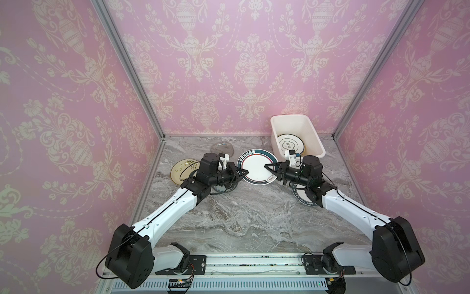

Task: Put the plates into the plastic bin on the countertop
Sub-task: 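Lift the rimmed plate with the right gripper while the left draws back, then carry the rimmed plate to the bin and lower it in with the right gripper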

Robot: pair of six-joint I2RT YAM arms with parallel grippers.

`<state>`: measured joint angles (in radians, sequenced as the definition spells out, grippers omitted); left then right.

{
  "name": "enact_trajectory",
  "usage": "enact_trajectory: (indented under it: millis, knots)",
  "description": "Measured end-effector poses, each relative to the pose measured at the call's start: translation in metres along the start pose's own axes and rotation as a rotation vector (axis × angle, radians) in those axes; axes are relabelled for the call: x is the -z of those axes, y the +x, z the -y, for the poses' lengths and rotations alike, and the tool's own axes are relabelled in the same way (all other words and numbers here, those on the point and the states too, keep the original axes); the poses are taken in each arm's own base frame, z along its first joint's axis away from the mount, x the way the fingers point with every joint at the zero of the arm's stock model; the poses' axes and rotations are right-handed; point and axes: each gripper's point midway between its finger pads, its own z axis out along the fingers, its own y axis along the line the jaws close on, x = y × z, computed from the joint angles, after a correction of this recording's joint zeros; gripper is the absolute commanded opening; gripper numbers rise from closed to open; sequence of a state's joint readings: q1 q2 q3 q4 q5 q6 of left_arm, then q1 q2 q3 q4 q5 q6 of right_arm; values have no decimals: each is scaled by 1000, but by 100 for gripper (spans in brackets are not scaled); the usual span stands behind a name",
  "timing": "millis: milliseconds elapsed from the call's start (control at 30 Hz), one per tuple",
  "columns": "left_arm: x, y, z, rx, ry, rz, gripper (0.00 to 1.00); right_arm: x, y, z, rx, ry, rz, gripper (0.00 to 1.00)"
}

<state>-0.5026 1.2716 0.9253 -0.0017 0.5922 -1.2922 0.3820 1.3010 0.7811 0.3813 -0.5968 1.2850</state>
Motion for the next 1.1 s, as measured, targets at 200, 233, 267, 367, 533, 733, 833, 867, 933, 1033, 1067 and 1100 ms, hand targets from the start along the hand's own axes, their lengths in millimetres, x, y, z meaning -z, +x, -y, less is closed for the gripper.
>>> enact_trajectory:
  millis: [200,233,267,367,533,733,833,867,933,1033,1067,1100]
  knots:
    - [0,2,16,-72,13,24,83,3,-11,-17,-11,26,34,0]
    - [4,-1,21,-92,19,50,87,6,-18,-22,-11,28,53,0]
    - [9,-5,29,-117,26,80,90,10,-25,-28,-14,26,75,0]
    - [29,-14,61,-201,72,167,97,26,-49,-42,-36,16,159,0]
    - [72,-23,129,-377,180,316,99,54,-92,-52,-92,19,326,0]
    - [96,-25,148,-506,170,395,99,73,-136,-66,-151,17,522,0]
    - [93,-26,137,-515,134,392,99,77,-156,-58,-213,27,622,0]
    - [91,-26,134,-514,126,390,99,77,-163,-52,-240,37,658,0]
    - [88,-26,124,-513,100,384,99,76,-180,-36,-290,64,723,0]
    - [85,-27,117,-523,75,382,99,69,-206,-14,-347,108,804,0]
    - [85,-27,116,-529,72,382,99,66,-215,-9,-356,122,827,0]
    - [86,-28,116,-536,70,384,99,64,-223,-4,-361,135,852,0]
